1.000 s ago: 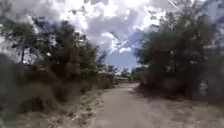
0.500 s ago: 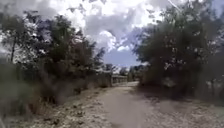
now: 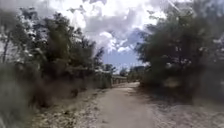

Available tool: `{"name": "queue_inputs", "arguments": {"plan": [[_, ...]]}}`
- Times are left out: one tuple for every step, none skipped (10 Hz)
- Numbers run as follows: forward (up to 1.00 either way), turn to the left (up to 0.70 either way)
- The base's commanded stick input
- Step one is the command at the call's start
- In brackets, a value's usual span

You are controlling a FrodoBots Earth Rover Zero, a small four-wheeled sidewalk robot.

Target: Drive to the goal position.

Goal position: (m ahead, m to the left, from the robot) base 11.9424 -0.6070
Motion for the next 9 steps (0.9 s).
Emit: {"name": "queue_inputs", "arguments": {"plan": [[0.70, 0.00], [0.70, 0.00], [0.70, 0.00], [0.70, 0.00], [0.70, 0.00], [0.70, 0.00], [0.70, 0.00], [0.70, 0.00], [0.70, 0.00]]}}
